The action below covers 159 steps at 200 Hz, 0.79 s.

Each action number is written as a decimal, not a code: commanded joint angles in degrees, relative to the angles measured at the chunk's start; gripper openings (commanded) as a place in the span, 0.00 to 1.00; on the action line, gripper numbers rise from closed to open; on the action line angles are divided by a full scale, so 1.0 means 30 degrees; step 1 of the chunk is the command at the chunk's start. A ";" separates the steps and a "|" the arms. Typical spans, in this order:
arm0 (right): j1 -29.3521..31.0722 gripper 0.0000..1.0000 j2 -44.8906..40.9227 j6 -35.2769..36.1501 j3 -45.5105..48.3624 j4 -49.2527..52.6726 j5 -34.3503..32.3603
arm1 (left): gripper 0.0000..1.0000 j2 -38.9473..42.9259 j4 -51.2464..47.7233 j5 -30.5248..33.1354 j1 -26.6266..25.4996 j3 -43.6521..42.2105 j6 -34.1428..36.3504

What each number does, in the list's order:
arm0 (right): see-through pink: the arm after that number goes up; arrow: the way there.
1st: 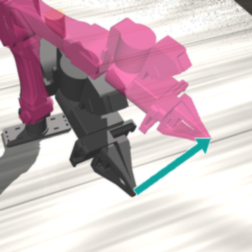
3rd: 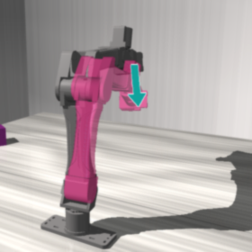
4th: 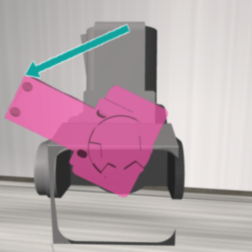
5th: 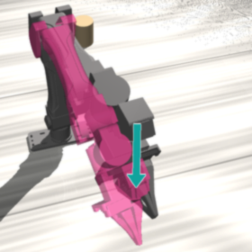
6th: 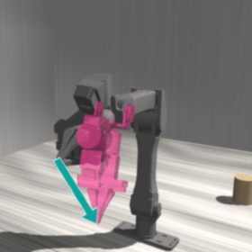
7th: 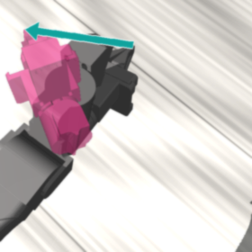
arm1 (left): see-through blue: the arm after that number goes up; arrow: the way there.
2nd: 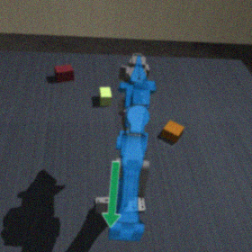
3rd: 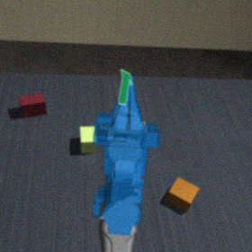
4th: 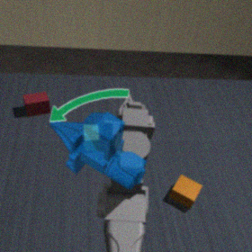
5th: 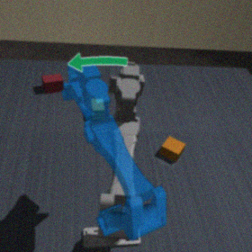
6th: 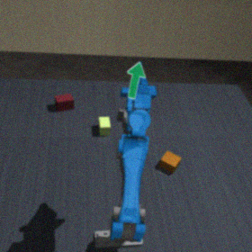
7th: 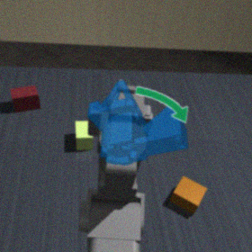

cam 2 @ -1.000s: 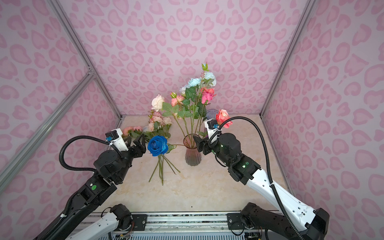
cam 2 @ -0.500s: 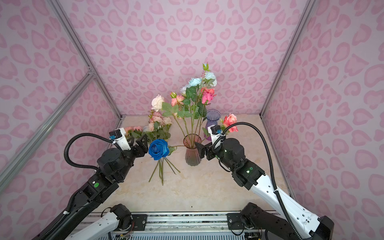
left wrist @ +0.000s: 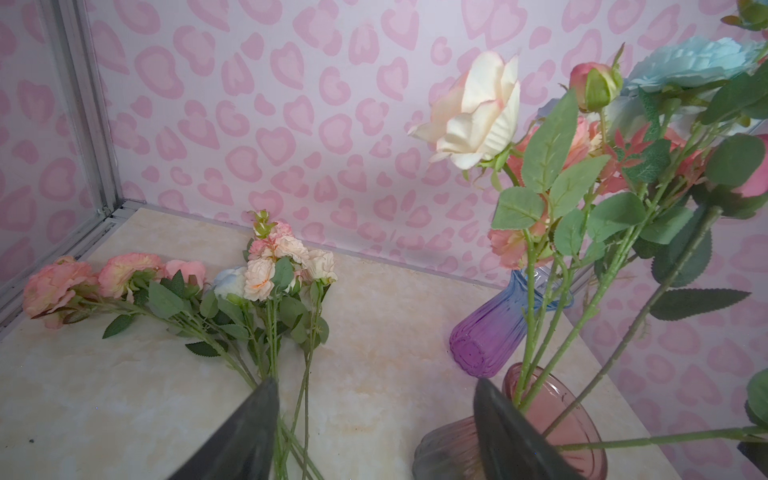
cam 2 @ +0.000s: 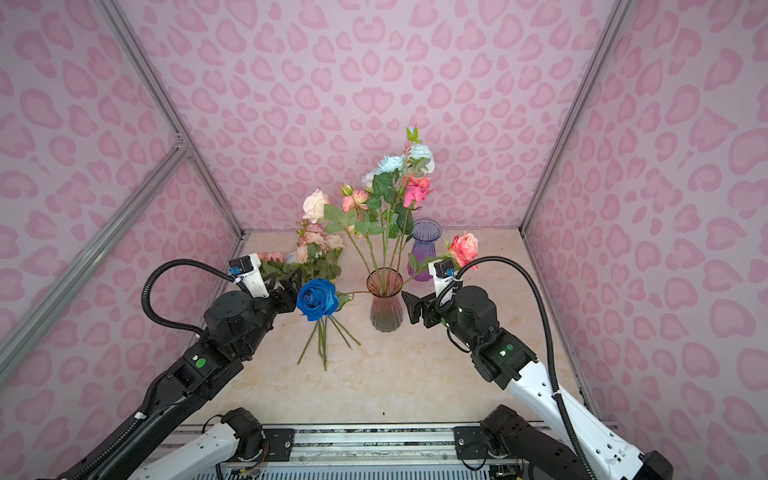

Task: Arrange the flowers into the vase
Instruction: 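Carry the pink rose to the blue-purple vase, lower its stem in, open right gripper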

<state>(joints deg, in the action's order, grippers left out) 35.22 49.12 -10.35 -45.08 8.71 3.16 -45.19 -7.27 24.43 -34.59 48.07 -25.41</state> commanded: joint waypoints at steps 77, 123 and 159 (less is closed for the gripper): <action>0.0019 0.99 -0.1707 -0.0661 0.1058 0.0795 0.0147 | 0.75 -0.0001 0.0458 0.0149 0.0133 -0.0629 -0.0696; 0.0008 0.99 -0.2367 -0.1393 0.1802 0.0969 0.0181 | 0.75 0.0179 0.0317 0.0142 0.0221 -0.0934 -0.0758; 0.0007 0.99 -0.3037 -0.1949 0.2458 0.1324 0.0178 | 0.75 0.0776 0.0135 0.0317 0.0308 -0.1429 -0.0883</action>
<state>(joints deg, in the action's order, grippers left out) 35.24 41.08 -14.28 -39.18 11.99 3.31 -43.92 -7.20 24.51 -33.87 44.60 -27.35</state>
